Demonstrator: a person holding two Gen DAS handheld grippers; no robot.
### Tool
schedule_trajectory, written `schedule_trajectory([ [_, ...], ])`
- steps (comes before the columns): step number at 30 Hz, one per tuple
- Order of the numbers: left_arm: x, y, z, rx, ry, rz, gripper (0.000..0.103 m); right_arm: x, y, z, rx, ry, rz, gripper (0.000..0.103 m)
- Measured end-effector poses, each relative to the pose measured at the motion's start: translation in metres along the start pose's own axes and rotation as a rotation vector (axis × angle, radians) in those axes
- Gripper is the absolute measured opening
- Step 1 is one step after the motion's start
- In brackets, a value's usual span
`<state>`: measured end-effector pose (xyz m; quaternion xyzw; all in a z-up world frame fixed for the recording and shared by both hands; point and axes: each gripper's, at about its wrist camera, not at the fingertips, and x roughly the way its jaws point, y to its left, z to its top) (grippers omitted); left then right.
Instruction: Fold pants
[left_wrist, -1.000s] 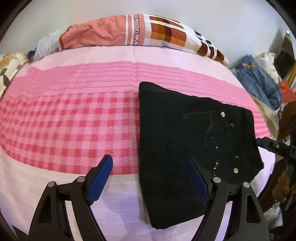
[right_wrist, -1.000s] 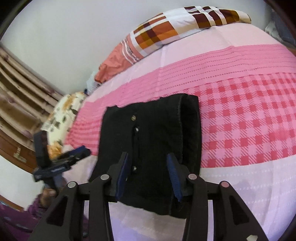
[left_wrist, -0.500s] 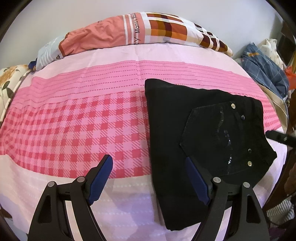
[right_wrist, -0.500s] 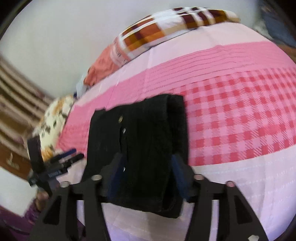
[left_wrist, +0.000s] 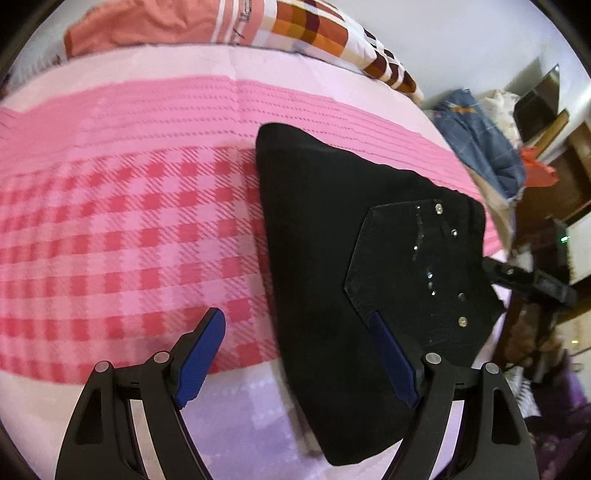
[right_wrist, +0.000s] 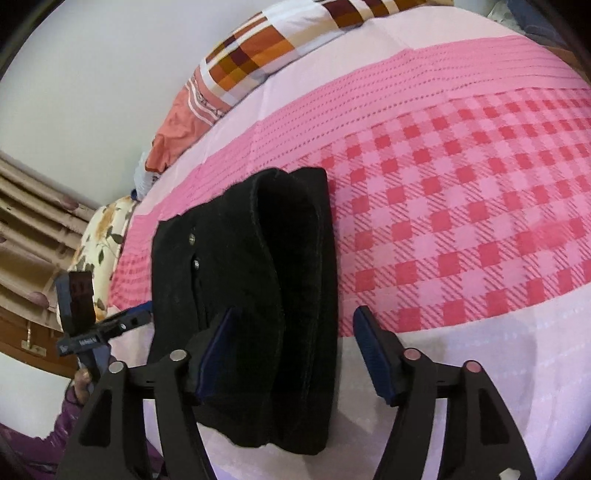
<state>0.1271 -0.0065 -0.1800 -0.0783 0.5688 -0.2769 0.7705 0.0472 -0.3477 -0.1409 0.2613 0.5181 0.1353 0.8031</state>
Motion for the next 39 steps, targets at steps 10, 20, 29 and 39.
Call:
schedule_trajectory([
  [10, 0.019, -0.008, 0.021, 0.072, 0.091, -0.239, 0.081, 0.014, -0.011, 0.011, 0.016, 0.016, 0.170, 0.065],
  [20, 0.018, 0.006, 0.030, 0.030, 0.150, -0.355, 0.092, 0.017, -0.022, 0.022, 0.006, 0.103, 0.261, 0.069],
  [29, 0.022, -0.020, 0.023, 0.195, 0.169, -0.240, 0.103, 0.023, -0.018, 0.023, -0.012, 0.123, 0.292, 0.076],
  [39, 0.021, -0.016, 0.025, 0.108, 0.152, -0.276, 0.101, 0.036, -0.018, 0.021, -0.043, 0.154, 0.338, 0.029],
])
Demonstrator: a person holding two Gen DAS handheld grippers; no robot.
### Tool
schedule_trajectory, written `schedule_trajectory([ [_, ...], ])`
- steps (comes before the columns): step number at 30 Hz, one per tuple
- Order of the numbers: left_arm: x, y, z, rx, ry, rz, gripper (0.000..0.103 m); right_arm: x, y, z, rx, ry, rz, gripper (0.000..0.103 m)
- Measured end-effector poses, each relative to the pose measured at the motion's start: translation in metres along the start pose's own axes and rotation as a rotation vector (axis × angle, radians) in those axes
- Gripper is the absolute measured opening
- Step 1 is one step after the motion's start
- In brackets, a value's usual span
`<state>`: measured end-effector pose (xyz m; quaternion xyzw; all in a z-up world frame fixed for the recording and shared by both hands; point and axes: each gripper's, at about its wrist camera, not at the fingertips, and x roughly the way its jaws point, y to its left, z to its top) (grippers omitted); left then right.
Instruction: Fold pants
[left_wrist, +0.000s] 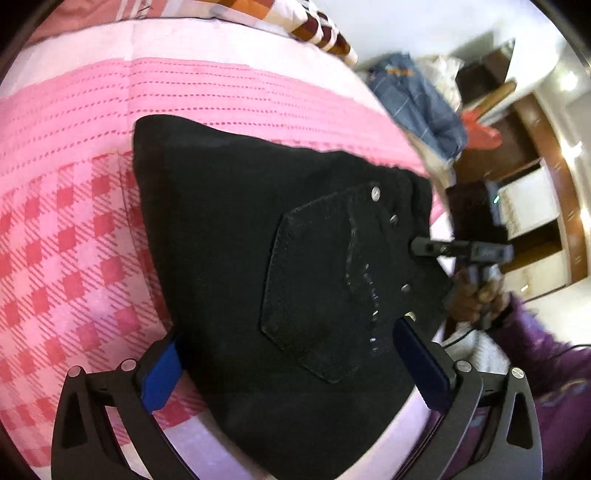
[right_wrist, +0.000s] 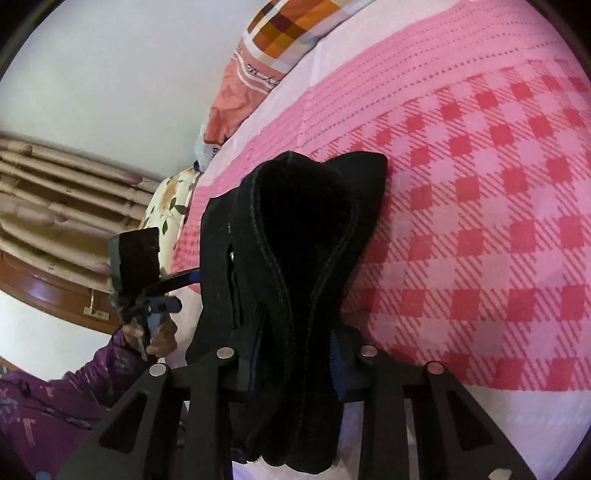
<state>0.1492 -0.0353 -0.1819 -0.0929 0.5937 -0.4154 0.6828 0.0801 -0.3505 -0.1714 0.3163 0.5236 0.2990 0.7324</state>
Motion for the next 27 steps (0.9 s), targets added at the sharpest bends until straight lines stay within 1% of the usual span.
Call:
schedule_trajectory([
  [2, -0.004, 0.005, -0.001, -0.009, -0.005, -0.023, 0.097, 0.004, -0.007, 0.003, 0.020, 0.023, 0.009, 0.033],
  [3, -0.006, 0.006, -0.002, -0.009, -0.008, -0.031, 0.097, 0.002, -0.010, 0.003, 0.020, 0.029, 0.020, 0.033],
  [5, -0.007, 0.010, -0.002, -0.016, -0.007, -0.053, 0.097, 0.002, -0.010, 0.005, 0.012, 0.051, 0.037, 0.039],
  [6, -0.008, 0.013, -0.001, -0.019, 0.003, -0.074, 0.097, 0.002, -0.010, 0.006, 0.012, 0.059, 0.045, 0.040],
  [8, -0.008, 0.018, 0.002, -0.019, 0.018, -0.100, 0.097, 0.003, -0.008, 0.009, 0.012, 0.071, 0.059, 0.046],
  [10, -0.011, 0.025, 0.002, -0.035, 0.013, -0.134, 0.097, 0.004, -0.006, 0.009, 0.004, 0.071, 0.052, 0.049],
  [11, -0.011, 0.029, 0.003, -0.047, 0.003, -0.155, 0.097, 0.007, -0.002, 0.009, -0.012, 0.069, 0.031, 0.050],
  [12, -0.012, 0.033, 0.006, -0.060, -0.007, -0.168, 0.097, 0.007, 0.000, 0.006, -0.025, 0.065, 0.016, 0.049],
  [14, -0.012, 0.035, 0.007, -0.087, -0.028, -0.168, 0.097, 0.009, 0.002, 0.002, -0.034, 0.052, -0.039, 0.033],
  [15, -0.012, 0.034, 0.006, -0.102, -0.048, -0.144, 0.095, 0.008, 0.001, 0.001, -0.024, 0.042, -0.041, 0.032],
  [16, -0.012, 0.030, 0.004, -0.116, -0.082, -0.088, 0.085, 0.007, 0.002, -0.002, -0.012, 0.029, -0.042, 0.029],
  [17, -0.010, 0.026, 0.003, -0.121, -0.094, -0.046, 0.067, 0.005, 0.003, -0.004, -0.010, 0.018, -0.052, 0.027],
  [18, -0.009, 0.022, 0.002, -0.124, -0.105, 0.009, 0.054, 0.004, 0.005, -0.005, -0.007, 0.011, -0.056, 0.027],
  [19, -0.009, 0.022, 0.000, -0.137, -0.117, 0.046, 0.037, 0.002, 0.006, -0.007, 0.007, -0.004, -0.048, 0.026],
  [20, -0.011, 0.024, -0.002, -0.161, -0.132, 0.042, 0.032, 0.000, 0.006, -0.008, 0.025, -0.015, -0.033, 0.025],
  [21, -0.016, 0.024, -0.006, -0.176, -0.154, 0.040, 0.029, -0.001, 0.007, -0.008, 0.038, -0.025, -0.017, 0.025],
  [23, -0.021, 0.014, -0.010, -0.150, -0.187, 0.064, 0.021, -0.005, 0.011, -0.010, 0.050, -0.043, 0.011, 0.024],
  [25, -0.028, 0.002, -0.015, -0.125, -0.219, 0.073, 0.018, -0.009, 0.015, -0.010, 0.060, -0.059, 0.038, 0.024],
  [27, -0.035, -0.005, -0.020, -0.126, -0.246, 0.074, 0.016, -0.010, 0.019, -0.010, 0.069, -0.072, 0.063, 0.024],
])
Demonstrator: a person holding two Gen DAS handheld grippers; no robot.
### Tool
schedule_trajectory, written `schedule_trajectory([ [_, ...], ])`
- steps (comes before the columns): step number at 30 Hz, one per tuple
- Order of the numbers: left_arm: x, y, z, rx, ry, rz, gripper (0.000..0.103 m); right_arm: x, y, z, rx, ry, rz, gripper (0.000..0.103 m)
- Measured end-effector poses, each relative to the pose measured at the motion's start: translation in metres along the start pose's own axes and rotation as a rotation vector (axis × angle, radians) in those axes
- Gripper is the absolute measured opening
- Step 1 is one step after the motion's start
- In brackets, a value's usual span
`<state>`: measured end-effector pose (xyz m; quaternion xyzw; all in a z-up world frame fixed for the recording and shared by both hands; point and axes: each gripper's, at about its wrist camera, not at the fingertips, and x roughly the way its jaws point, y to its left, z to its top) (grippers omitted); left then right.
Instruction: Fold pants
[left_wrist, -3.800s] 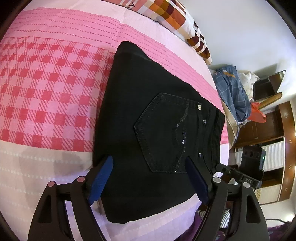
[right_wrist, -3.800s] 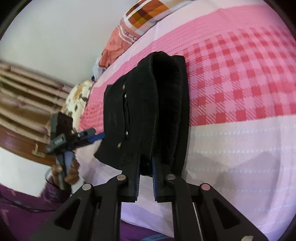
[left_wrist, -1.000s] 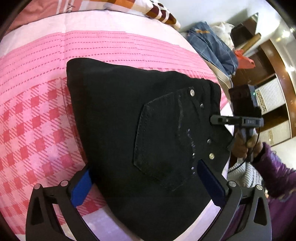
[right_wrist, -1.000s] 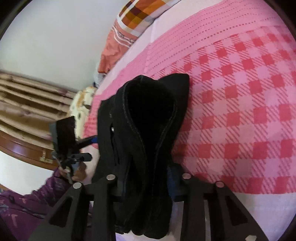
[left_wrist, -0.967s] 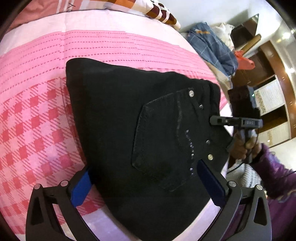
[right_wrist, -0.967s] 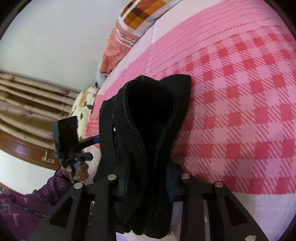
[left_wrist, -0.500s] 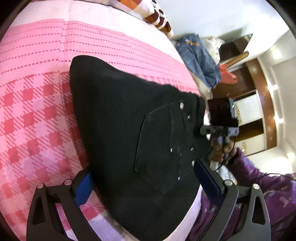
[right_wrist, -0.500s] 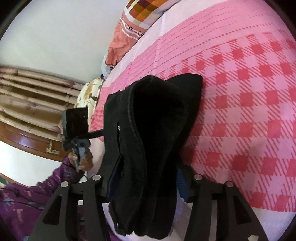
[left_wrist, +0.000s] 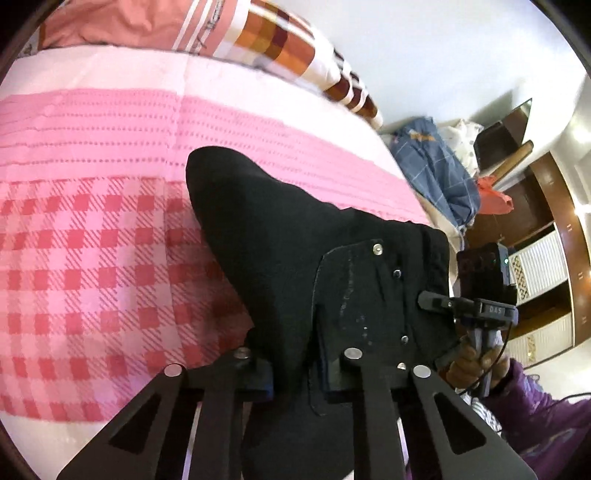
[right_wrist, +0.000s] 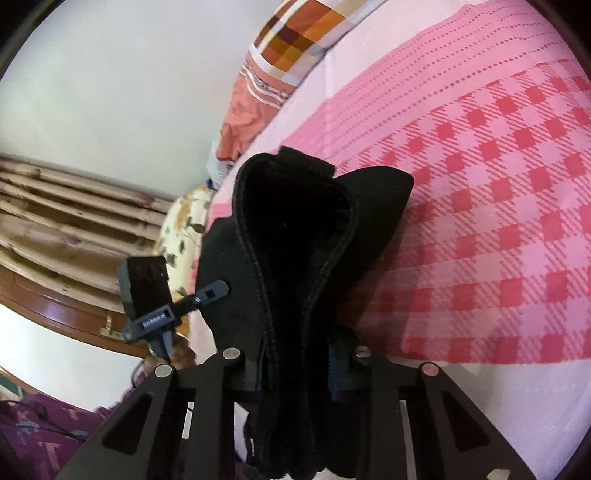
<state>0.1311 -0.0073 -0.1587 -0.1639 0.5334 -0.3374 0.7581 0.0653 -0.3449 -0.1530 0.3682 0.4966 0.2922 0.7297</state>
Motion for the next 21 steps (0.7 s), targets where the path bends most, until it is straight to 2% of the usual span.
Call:
schedule_trajectory([
  [5, -0.023, -0.013, -0.004, 0.035, -0.039, 0.031, 0.014, 0.005, 0.014, -0.003, 0.012, -0.015, 0.049, 0.024],
  [11, -0.051, -0.021, 0.000, 0.061, -0.083, 0.105, 0.014, 0.024, 0.034, -0.004, 0.009, -0.016, 0.095, 0.024],
  [21, -0.094, -0.008, 0.002, 0.067, -0.154, 0.199, 0.014, 0.064, 0.068, 0.008, 0.007, 0.002, 0.139, 0.024],
])
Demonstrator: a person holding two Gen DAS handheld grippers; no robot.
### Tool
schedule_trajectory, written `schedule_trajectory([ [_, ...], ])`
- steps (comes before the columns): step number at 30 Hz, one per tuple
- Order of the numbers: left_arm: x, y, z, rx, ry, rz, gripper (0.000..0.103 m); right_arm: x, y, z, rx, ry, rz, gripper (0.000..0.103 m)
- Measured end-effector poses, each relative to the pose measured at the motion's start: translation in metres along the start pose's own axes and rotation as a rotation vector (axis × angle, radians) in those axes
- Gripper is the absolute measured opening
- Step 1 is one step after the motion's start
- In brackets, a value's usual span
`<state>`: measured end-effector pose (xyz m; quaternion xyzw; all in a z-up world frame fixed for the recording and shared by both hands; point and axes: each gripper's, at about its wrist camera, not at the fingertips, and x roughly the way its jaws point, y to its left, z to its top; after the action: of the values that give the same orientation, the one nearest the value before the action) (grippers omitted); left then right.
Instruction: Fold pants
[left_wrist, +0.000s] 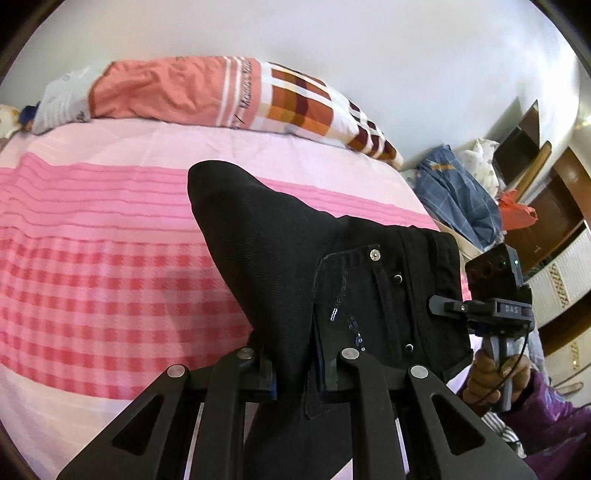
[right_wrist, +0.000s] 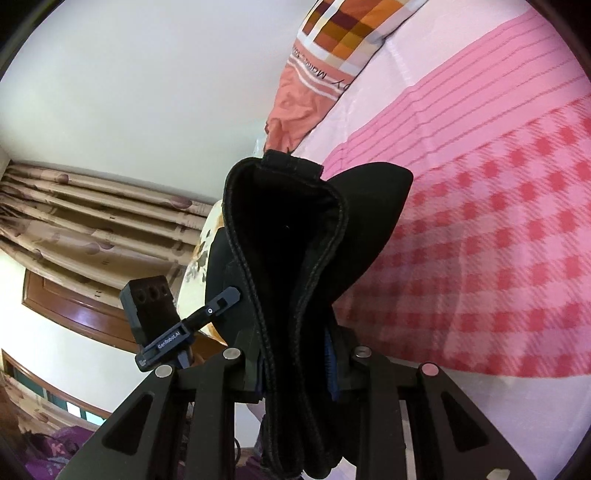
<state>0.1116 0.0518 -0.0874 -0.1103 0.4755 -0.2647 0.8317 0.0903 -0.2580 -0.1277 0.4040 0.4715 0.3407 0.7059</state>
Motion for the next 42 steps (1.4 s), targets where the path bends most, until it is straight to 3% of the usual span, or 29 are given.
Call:
schedule_trajectory([
  [22, -0.028, 0.077, 0.035, 0.016, -0.072, 0.202, 0.014, 0.117, 0.032, 0.040, 0.009, 0.091, 0.042, 0.024],
  [42, -0.024, 0.163, 0.090, -0.003, -0.103, 0.305, 0.015, 0.220, 0.041, 0.104, 0.011, 0.126, 0.053, 0.024],
])
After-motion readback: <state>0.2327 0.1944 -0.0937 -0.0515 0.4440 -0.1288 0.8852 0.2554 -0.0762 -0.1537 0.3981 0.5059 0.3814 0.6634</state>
